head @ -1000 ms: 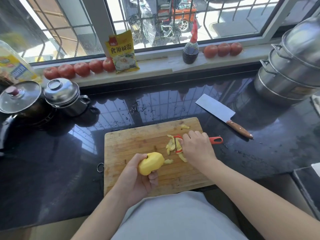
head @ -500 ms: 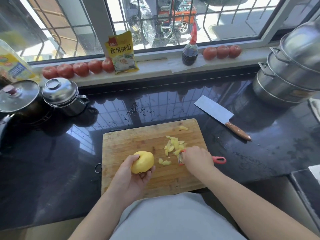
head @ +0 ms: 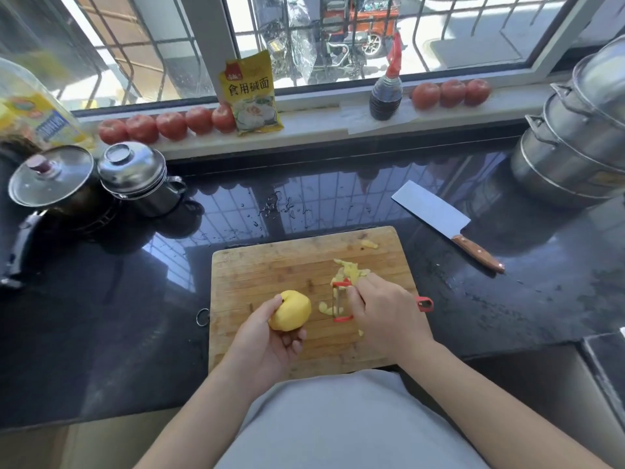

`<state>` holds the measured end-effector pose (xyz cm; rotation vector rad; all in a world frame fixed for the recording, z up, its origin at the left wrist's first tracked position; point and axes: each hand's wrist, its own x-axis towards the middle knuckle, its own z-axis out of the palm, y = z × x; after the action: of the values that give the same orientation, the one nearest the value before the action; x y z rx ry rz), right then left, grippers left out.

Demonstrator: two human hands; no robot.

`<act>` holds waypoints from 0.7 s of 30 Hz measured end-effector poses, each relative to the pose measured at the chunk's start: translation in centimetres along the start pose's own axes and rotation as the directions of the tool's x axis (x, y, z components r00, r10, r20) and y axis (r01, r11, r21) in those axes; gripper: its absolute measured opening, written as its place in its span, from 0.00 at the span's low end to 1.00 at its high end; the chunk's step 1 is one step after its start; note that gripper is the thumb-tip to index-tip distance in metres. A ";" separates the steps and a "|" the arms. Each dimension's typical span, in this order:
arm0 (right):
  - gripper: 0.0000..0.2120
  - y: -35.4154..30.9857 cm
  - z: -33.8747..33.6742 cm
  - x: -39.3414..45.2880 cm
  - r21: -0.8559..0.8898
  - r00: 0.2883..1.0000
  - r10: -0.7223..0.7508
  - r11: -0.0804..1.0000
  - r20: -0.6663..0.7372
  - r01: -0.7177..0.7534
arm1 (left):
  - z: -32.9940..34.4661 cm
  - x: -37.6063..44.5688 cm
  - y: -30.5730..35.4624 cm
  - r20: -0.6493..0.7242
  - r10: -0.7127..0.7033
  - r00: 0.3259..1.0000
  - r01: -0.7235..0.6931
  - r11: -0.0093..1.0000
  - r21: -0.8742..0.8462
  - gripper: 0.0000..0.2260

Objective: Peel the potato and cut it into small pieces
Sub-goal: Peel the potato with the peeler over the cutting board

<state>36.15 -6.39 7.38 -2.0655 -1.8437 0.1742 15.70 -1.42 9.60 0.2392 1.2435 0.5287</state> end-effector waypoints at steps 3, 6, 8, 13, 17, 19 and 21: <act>0.17 -1.2 -0.4 0.5 -0.019 0.965 -0.234 0.972 -0.119 0.234 | 0.4 0.1 -0.2 -0.022 0.020 1.000 -0.020 1.000 0.009 0.15; 0.17 -2.3 -0.1 0.8 -0.058 0.933 -0.334 0.942 -0.136 0.329 | 0.7 0.0 -0.3 -0.017 0.045 0.999 -0.045 0.999 0.006 0.15; 0.17 -3.1 0.0 0.7 -0.096 0.917 -0.371 0.928 -0.147 0.360 | 0.9 -0.1 -0.2 -0.023 0.067 0.997 -0.066 0.997 0.036 0.14; 0.16 -3.3 0.0 1.4 -0.159 0.917 -0.371 0.924 -0.149 0.348 | 1.4 -0.3 -0.3 -0.050 0.118 0.992 -0.112 0.988 0.108 0.12; 0.17 -1.8 0.3 2.0 -0.197 0.921 -0.377 0.914 -0.096 0.354 | 1.5 -0.7 -0.2 -0.055 0.097 0.994 -0.093 0.993 0.067 0.09; 0.18 -0.1 0.7 2.6 -0.284 0.950 -0.313 0.910 0.010 0.302 | 1.1 -0.8 0.0 -0.034 0.069 0.997 -0.069 0.998 0.010 0.09; 0.18 1.9 1.2 3.2 -0.388 0.979 -0.158 0.901 0.126 0.195 | 0.7 -0.9 0.2 0.008 0.049 0.999 -0.049 0.998 -0.040 0.11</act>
<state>38.01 -3.14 6.07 -2.1549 -2.2667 -0.1746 16.10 -1.64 10.62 0.2390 1.2195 0.5937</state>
